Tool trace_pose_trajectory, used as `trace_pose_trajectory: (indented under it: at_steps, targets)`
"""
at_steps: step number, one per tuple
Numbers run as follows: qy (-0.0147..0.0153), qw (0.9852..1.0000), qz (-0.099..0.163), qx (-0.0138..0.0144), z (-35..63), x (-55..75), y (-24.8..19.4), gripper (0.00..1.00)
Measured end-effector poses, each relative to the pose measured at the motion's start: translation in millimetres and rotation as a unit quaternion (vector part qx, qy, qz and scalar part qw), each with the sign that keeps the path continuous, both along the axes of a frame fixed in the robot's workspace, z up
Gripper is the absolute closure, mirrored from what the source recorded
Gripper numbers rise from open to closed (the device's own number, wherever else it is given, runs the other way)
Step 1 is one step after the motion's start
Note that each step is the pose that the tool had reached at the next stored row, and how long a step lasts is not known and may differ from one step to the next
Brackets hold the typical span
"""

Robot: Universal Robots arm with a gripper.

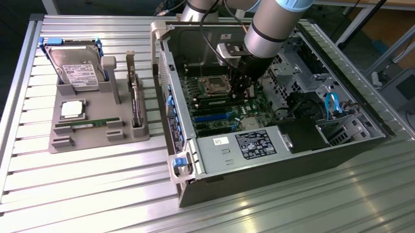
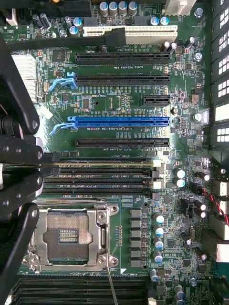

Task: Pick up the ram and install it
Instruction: 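Insert the ram into the slot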

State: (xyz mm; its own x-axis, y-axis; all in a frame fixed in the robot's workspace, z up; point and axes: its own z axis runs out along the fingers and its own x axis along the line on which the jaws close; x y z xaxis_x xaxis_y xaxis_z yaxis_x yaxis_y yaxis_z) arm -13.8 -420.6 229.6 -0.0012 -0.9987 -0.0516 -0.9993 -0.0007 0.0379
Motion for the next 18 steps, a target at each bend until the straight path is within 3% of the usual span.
trace_pose_trajectory:
  at_steps: [2,5,12,18]
  targets:
    - [0.0000,1.0000,0.000,0.0000,0.0,0.0,0.0,0.87]
    - [0.0000,1.0000,0.000,0.0000,0.0,0.0,0.0,0.75]
    - [0.0001,1.0000,0.000,-0.0003,0.8,0.0,-0.1,0.75]
    - [0.0000,1.0000,0.000,-0.0005,13.2,0.0,0.0,0.75]
